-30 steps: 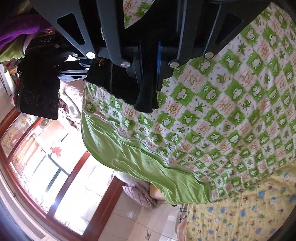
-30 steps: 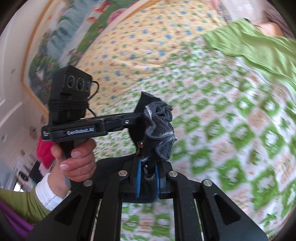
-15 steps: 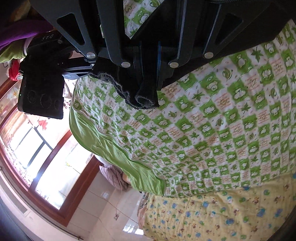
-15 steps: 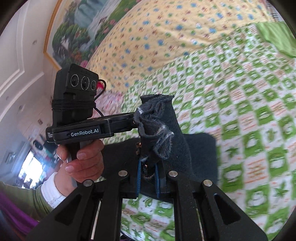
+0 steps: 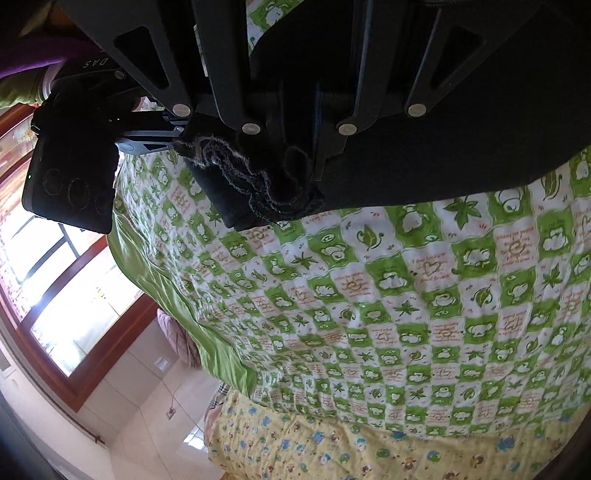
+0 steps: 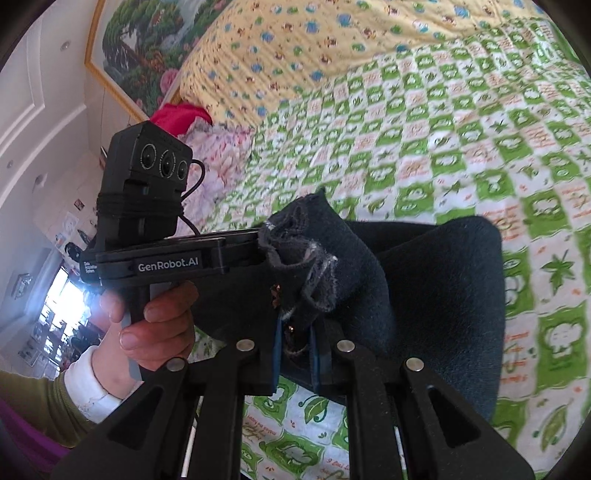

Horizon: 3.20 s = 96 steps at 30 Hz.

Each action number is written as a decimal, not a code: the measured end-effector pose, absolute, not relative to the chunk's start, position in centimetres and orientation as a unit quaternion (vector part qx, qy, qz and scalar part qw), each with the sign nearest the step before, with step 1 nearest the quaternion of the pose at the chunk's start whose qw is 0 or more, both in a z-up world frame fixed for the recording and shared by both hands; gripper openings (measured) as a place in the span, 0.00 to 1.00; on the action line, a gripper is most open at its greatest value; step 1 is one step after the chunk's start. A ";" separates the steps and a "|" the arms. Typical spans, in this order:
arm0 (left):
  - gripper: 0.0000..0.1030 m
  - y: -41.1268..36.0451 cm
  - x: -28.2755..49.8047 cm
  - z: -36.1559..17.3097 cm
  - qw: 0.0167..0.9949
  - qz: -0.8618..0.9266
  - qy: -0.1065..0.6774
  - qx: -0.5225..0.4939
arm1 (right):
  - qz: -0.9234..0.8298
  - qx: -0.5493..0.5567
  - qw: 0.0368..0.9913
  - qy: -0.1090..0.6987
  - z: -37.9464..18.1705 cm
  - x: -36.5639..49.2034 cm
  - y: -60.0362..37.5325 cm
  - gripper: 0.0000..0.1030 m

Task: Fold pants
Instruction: 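Lift the waistband end with both grippers and fold it toward the cuffs, then carry the held pant end with both grippers and lay it over the cuffs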

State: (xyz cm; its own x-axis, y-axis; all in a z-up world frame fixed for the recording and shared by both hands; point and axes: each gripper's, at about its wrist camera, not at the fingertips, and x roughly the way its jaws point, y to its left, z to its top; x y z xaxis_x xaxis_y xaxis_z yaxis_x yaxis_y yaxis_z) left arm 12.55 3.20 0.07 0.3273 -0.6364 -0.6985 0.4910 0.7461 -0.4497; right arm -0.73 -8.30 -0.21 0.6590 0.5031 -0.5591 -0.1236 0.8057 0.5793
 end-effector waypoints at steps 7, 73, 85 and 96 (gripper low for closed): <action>0.09 4.3 12.3 -0.9 0.811 -0.335 0.468 -0.101 | 0.182 0.252 0.871 0.380 -0.6 -0.3 -7.8 0.16; 0.41 31.6 -6.4 -2.5 0.836 0.091 0.361 -0.404 | 0.380 0.024 0.814 0.438 3.8 15.4 11.1 0.46; 0.44 33.7 -6.1 -3.9 0.820 0.101 0.349 -0.443 | 0.427 -0.030 0.782 0.452 2.3 21.0 17.1 0.47; 0.45 34.3 -5.3 -4.6 0.813 0.107 0.342 -0.459 | 0.477 -0.071 0.715 0.505 -0.4 25.4 21.8 0.47</action>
